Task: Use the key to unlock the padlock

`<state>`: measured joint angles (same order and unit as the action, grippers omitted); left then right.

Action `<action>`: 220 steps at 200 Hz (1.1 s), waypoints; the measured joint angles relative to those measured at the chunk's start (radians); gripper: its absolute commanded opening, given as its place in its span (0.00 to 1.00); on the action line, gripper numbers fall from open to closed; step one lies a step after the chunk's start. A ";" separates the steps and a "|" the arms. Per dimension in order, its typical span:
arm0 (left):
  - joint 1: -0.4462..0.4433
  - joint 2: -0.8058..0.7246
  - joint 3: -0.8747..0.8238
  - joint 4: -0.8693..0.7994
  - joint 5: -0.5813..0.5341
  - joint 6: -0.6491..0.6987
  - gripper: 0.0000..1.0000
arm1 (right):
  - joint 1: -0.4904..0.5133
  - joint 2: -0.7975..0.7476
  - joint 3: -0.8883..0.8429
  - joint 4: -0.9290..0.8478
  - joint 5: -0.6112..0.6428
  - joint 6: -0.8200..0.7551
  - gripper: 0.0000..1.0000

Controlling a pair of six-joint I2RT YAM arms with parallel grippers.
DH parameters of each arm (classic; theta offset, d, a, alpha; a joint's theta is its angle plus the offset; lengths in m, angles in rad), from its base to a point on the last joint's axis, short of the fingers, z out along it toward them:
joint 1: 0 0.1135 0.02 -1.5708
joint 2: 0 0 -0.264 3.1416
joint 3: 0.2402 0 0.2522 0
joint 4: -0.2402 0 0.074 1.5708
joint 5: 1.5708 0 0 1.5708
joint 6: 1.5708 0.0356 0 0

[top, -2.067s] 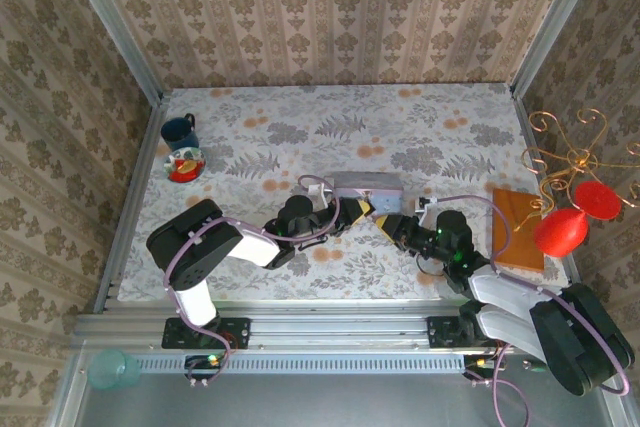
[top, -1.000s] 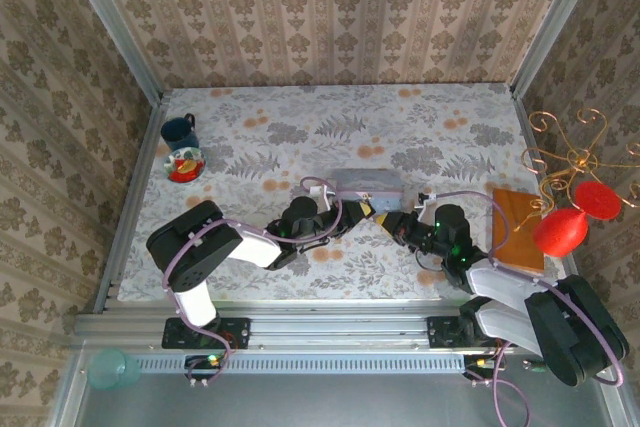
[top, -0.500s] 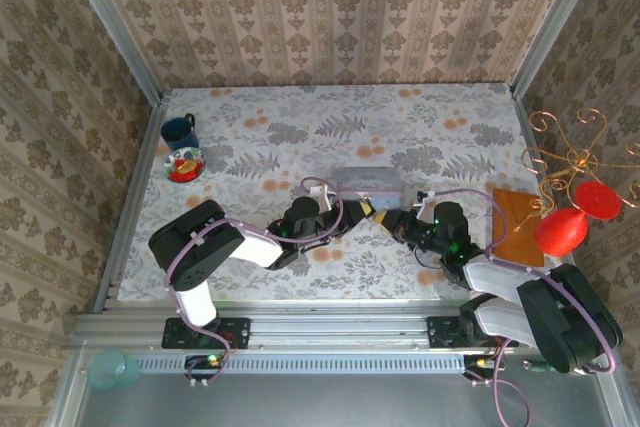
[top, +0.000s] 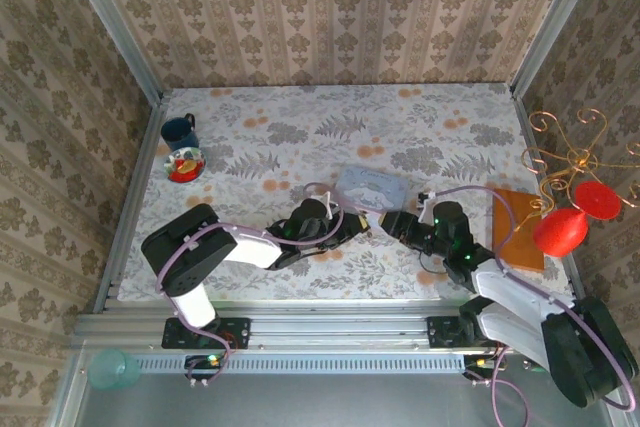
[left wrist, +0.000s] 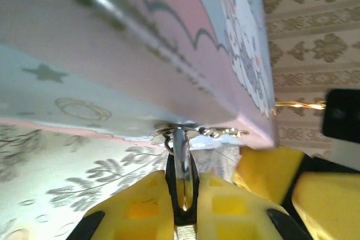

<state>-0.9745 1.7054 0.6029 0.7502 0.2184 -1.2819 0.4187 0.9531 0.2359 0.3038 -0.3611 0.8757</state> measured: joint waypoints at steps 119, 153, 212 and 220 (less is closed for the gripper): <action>0.041 -0.185 -0.110 -0.183 -0.048 0.020 0.00 | 0.563 0.153 0.007 0.124 0.518 -0.562 0.44; 0.048 -0.253 -0.139 -0.218 -0.056 0.030 0.00 | 0.617 0.274 0.027 0.205 0.598 -0.645 0.44; 0.052 -0.346 -0.156 -0.291 -0.061 0.058 0.00 | 0.666 0.439 0.117 0.296 0.697 -0.728 0.42; 0.052 -0.349 -0.157 -0.297 -0.061 0.061 0.00 | 0.673 0.460 0.126 0.301 0.711 -0.737 0.42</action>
<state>-0.9222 1.3563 0.4461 0.4534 0.1570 -1.2209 1.0912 1.4132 0.3618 0.6048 0.3504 0.1387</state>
